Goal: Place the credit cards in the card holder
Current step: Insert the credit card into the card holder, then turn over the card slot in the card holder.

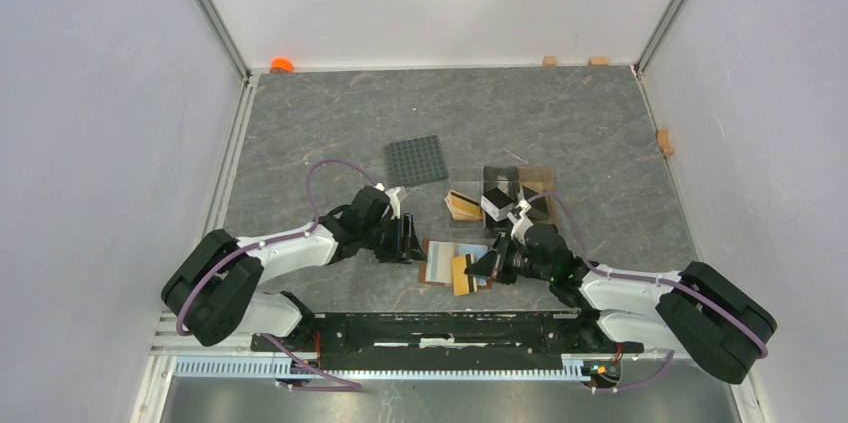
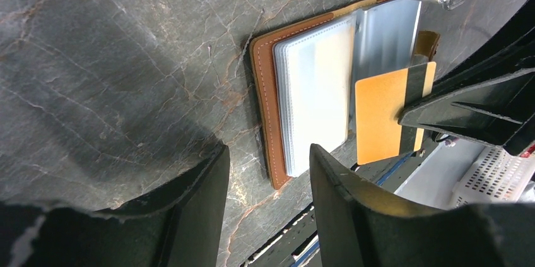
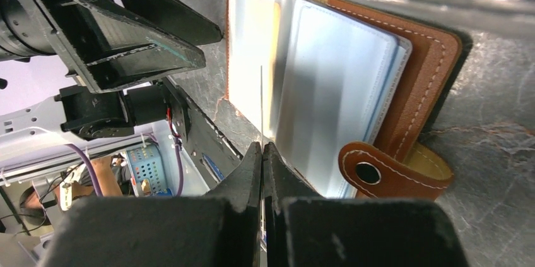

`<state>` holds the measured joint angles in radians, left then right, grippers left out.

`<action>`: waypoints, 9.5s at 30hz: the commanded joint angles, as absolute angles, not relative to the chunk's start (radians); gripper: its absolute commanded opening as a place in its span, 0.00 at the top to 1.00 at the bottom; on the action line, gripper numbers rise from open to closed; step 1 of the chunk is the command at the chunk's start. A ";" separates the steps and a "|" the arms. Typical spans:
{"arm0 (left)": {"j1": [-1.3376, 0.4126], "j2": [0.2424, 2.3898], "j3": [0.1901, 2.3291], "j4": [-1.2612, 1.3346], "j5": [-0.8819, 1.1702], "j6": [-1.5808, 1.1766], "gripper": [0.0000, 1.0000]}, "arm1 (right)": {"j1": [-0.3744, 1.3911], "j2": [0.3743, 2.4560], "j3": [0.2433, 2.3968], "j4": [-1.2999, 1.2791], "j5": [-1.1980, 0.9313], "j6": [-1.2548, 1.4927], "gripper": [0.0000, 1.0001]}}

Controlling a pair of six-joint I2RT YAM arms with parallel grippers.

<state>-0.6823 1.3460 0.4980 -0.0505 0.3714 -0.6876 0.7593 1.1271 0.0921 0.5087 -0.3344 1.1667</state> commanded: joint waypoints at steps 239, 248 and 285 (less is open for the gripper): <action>-0.713 1.399 0.514 0.074 0.313 -0.781 0.56 | 0.749 1.095 0.345 -0.020 -0.065 0.690 0.55; -0.718 1.410 0.509 0.074 0.315 -0.779 0.59 | 0.749 1.042 0.320 0.076 -0.104 0.754 0.60; -0.720 1.345 0.496 0.051 0.294 -0.782 0.60 | 0.868 1.265 0.412 0.348 -0.216 0.756 0.56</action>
<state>-0.7158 1.3918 0.4850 0.0727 0.3206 -0.7849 0.8330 1.2461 0.3347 0.3218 -0.2321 0.7868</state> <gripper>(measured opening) 0.386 0.412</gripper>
